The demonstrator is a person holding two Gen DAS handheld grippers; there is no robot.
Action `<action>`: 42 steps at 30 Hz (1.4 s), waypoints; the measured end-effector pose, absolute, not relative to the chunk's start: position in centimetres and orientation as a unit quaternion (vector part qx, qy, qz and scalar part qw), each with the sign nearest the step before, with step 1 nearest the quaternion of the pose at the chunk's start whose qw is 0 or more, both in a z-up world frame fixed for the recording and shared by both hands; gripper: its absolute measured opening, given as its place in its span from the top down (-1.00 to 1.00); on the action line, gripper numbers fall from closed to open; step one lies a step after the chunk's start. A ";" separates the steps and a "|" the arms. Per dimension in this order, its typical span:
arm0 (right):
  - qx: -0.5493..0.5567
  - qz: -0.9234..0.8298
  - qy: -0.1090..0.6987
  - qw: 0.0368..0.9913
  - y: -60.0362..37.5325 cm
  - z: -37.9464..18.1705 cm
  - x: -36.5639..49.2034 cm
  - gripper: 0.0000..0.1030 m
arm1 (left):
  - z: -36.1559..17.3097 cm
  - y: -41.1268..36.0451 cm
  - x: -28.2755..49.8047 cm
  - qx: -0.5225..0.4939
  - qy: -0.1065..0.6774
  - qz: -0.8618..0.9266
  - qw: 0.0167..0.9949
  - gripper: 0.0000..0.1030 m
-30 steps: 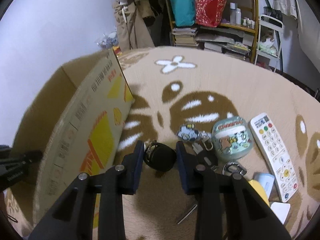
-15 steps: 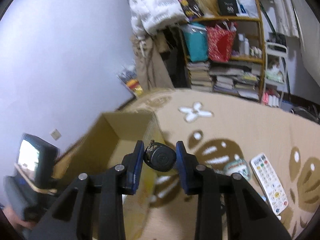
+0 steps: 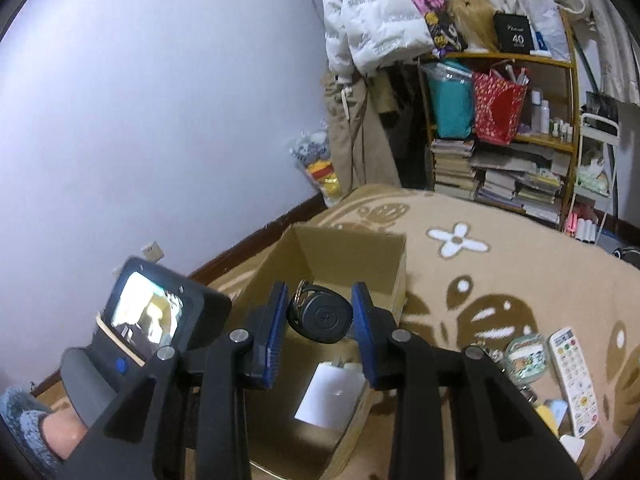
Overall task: Organize rigid objects
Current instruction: 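Carry the black key fob over the box and release it, then move the right gripper back toward the remaining items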
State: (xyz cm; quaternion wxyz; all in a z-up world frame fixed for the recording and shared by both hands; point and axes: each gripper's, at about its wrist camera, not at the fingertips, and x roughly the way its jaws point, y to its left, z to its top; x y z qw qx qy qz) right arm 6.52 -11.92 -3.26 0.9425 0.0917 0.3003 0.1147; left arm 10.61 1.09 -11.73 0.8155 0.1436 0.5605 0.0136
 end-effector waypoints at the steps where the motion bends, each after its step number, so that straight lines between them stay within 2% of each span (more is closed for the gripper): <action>1: 0.091 0.115 0.304 0.941 -11.8 -3.6 6.6 0.34 | -11.7 1.1 10.6 0.144 0.560 0.013 0.816 0.69; 9: 0.082 0.117 0.336 0.931 -11.3 -5.7 7.0 0.34 | -11.8 1.2 10.6 0.142 0.561 0.013 0.815 0.69; 21: 0.074 0.105 0.345 0.930 -11.2 -5.9 6.3 0.30 | -11.7 1.3 10.6 0.141 0.562 0.013 0.815 0.69; 23: 0.077 0.104 0.343 0.930 -11.4 -5.9 6.3 0.11 | -11.7 1.3 10.6 0.142 0.562 0.013 0.815 0.69; 25: 0.079 0.099 0.341 0.931 -11.7 -5.7 6.2 -0.22 | -11.7 1.3 10.7 0.141 0.562 0.013 0.815 0.69; 27: 0.083 0.093 0.336 0.933 -12.2 -5.5 6.1 -0.30 | -11.6 1.4 10.7 0.142 0.563 0.013 0.814 0.69; 29: 0.081 0.076 0.335 0.936 -12.8 -5.3 6.0 -0.51 | -11.6 1.4 10.8 0.141 0.563 0.013 0.814 0.69; 30: 0.078 0.066 0.334 0.937 -13.0 -5.3 6.0 -0.71 | -11.6 1.4 10.7 0.141 0.564 0.012 0.814 0.68; 31: 0.073 0.050 0.332 0.939 -13.5 -5.3 5.8 -0.80 | -11.6 1.4 10.8 0.142 0.563 0.013 0.814 0.68; 42: 0.090 -0.003 0.372 0.924 -18.8 -7.4 6.9 -0.81 | -11.6 1.3 10.8 0.143 0.564 0.013 0.813 0.68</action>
